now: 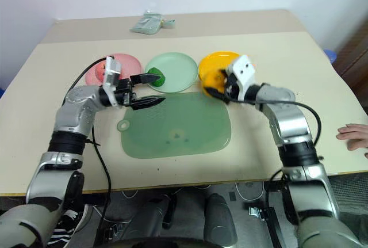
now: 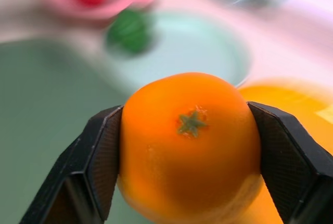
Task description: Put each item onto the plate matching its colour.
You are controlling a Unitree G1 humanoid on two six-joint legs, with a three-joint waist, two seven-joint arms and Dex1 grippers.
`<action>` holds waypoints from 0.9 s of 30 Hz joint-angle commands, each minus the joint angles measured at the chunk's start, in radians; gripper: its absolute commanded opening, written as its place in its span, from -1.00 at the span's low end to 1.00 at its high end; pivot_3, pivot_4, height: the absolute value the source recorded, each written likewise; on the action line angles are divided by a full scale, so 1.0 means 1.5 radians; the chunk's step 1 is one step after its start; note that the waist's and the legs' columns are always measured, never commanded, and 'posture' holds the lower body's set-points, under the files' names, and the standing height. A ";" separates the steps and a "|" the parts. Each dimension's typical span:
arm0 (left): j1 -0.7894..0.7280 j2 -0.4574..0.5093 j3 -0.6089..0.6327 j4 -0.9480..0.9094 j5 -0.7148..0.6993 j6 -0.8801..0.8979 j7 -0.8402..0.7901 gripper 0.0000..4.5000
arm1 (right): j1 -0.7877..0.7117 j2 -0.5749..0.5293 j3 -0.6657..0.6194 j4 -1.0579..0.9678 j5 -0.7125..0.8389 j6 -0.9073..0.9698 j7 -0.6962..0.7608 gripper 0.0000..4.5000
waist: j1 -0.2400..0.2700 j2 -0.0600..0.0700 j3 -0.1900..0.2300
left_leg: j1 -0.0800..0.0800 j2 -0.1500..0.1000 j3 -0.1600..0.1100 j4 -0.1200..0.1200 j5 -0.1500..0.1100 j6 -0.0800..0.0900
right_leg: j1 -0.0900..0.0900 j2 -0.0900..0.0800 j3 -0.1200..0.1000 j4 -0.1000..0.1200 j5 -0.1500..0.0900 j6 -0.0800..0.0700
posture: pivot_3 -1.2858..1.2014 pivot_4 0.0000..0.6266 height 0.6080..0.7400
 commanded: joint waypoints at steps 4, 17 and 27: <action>-0.008 -0.037 -0.007 -0.003 0.025 -0.061 0.078 1.00 | -0.140 0.062 0.007 0.277 -0.097 -0.143 -0.115 0.37 | -0.002 0.000 0.000 | 0.000 0.000 0.000 0.000 0.000 0.000 | 0.000 0.000 0.000 0.000 0.000 0.000 | 0.03 -0.52 1.00; 0.035 -0.019 -0.007 -0.033 0.005 -0.072 0.068 1.00 | -0.166 0.084 -0.064 0.372 -0.031 -0.239 -0.056 0.99 | -0.007 0.000 0.000 | 0.000 0.000 0.000 -0.001 0.000 0.000 | -0.001 0.001 0.001 0.000 0.000 0.000 | 0.03 -0.52 1.00; 0.061 0.062 0.044 -0.061 -0.097 0.001 -0.050 1.00 | 0.182 -0.011 -0.059 -0.245 0.193 -0.058 0.174 0.99 | -0.006 0.001 0.000 | 0.000 0.000 0.000 0.000 0.000 0.000 | 0.000 0.001 0.001 0.000 0.000 0.000 | 0.03 -0.52 1.00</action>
